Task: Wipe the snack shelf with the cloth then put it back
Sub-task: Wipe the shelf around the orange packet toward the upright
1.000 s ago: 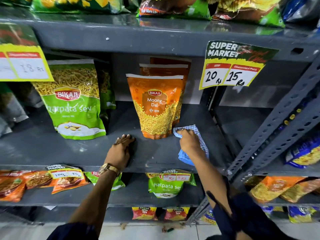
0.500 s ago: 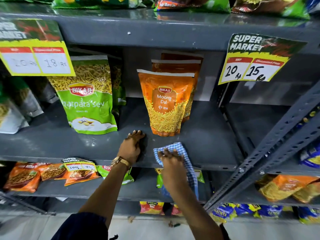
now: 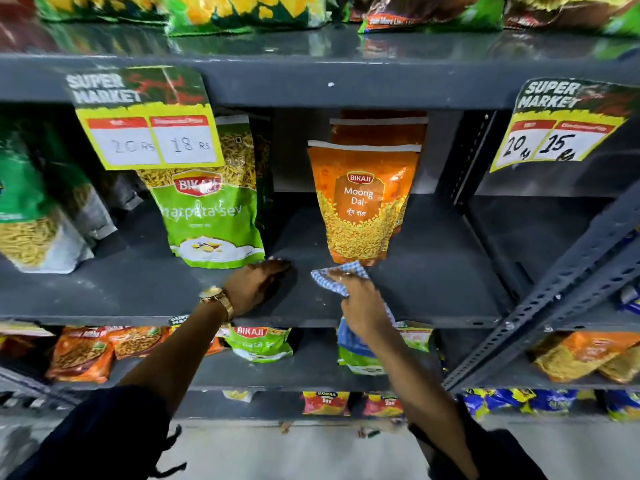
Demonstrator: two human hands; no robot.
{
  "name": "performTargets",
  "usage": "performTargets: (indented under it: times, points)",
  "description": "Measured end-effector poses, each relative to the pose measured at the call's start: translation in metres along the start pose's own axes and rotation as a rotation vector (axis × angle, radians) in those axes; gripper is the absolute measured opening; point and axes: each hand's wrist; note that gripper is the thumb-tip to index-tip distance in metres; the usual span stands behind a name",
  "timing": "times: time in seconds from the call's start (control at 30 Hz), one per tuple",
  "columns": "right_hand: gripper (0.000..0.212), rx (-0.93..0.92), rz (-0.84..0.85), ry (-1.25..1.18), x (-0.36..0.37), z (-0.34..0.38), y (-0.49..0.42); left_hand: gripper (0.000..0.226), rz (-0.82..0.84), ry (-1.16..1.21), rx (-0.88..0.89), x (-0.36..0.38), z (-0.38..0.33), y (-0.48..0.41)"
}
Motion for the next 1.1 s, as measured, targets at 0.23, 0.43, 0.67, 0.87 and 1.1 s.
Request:
performTargets:
  times: [0.23, 0.43, 0.67, 0.87, 1.1]
  points:
    - [0.069, -0.12, 0.177, -0.061, 0.053, 0.006, 0.034, 0.069, 0.051, -0.02, 0.129, 0.023, 0.047, 0.021]
    - [0.069, -0.048, 0.085, -0.088, 0.022, 0.007, 0.06, 0.078, 0.061, 0.166, 0.226, 0.02, 0.058, 0.014]
    - [0.061, 0.042, -0.038, -0.035, 0.048, 0.031, -0.005, 0.046, 0.119, 0.17, 0.177, 0.017, 0.049, 0.024]
    - [0.079, -0.106, 0.114, 0.004, 0.089, 0.037, 0.039, 0.035, 0.054, 0.327, 0.299, -0.008, 0.076, 0.051]
    - [0.066, 0.015, -0.061, -0.021, 0.046, 0.057, 0.048, 0.042, -0.08, 0.11, 0.248, -0.045, 0.143, 0.078]
Point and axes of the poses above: each hand's wrist, its own y-axis away from the middle knuckle, its own x-axis out of the palm, z = x × y, and after that the axes turned 1 degree about -z, right-handed
